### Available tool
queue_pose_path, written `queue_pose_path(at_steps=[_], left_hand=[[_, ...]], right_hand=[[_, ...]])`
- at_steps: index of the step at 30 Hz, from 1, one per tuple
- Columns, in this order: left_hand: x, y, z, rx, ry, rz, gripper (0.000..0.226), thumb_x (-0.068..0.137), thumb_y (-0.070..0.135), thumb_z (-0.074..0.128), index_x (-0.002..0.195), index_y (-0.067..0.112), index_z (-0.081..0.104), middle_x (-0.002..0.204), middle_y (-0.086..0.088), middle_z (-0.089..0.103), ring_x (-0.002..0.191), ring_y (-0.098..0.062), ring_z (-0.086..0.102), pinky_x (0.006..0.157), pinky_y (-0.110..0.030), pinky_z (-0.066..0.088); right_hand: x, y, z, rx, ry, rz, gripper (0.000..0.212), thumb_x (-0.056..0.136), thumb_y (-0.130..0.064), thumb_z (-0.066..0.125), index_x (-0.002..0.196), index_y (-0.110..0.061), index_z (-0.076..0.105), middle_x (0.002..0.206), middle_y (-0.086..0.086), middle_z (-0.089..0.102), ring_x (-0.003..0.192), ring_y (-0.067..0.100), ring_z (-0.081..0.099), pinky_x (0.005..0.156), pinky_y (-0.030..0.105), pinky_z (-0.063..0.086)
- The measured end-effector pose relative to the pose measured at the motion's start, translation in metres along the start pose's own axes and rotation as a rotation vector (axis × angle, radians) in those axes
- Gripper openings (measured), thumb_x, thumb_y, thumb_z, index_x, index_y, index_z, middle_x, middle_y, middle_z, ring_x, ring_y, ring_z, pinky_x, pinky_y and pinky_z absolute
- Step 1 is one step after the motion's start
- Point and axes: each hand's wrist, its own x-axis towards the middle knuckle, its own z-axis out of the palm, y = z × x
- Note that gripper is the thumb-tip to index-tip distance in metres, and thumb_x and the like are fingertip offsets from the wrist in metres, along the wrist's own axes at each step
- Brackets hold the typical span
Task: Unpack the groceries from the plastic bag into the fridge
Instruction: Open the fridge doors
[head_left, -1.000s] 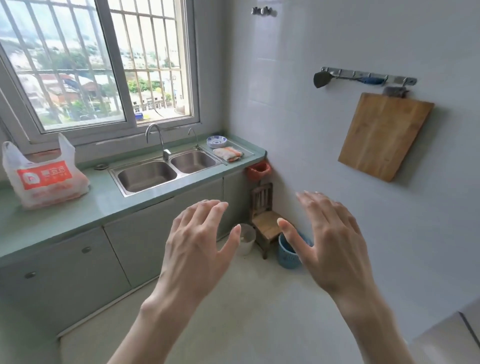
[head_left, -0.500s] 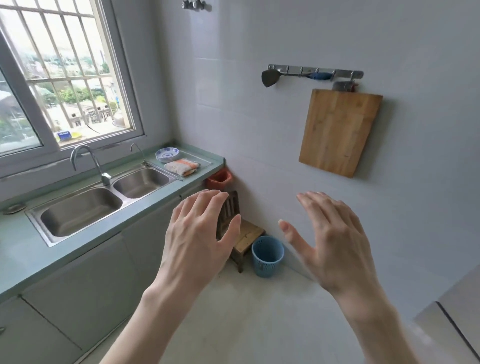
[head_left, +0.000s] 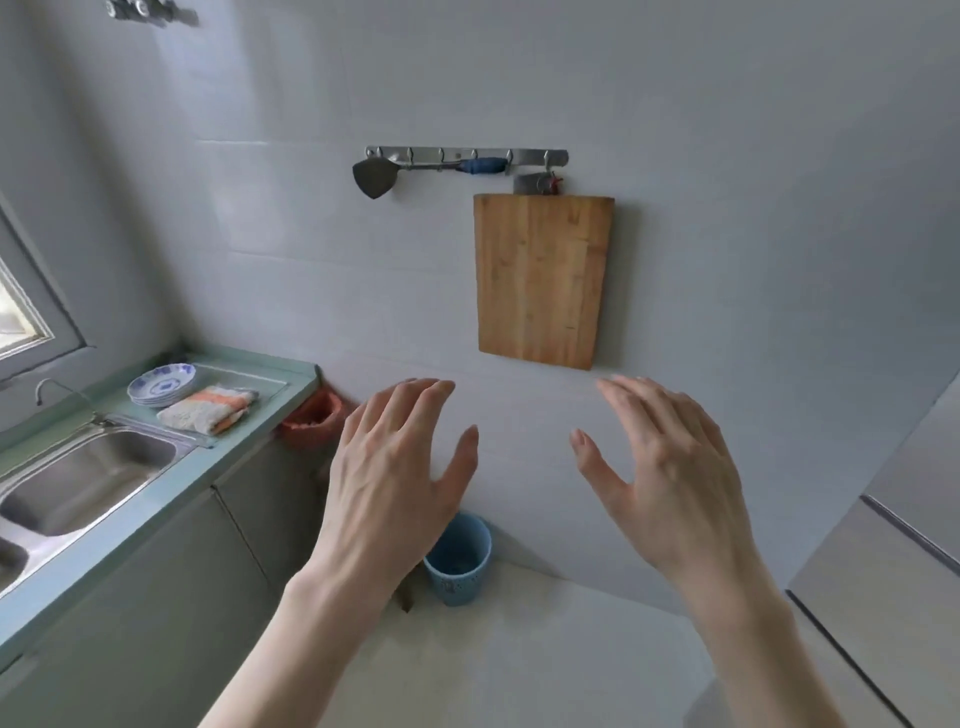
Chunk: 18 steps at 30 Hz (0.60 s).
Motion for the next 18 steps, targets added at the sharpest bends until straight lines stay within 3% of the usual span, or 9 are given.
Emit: queue_pose_path(at_steps=[18], left_hand=[[0.175,0.027,0.188,-0.311,-0.127,0.390,0.038,0.101,0.038,0.057,0.131,0.015,0.062,0.125,0.001,0.066,0.114,-0.027,0.061,0.098,-0.036,0.045]], right_hand=[[0.071,0.107,0.051,-0.355,0.093,0.303,0.053,0.099,-0.047,0.055,0.134,-0.008,0.063,0.132,0.007,0.066,0.122,0.033,0.062,0.107,0.051,0.046]])
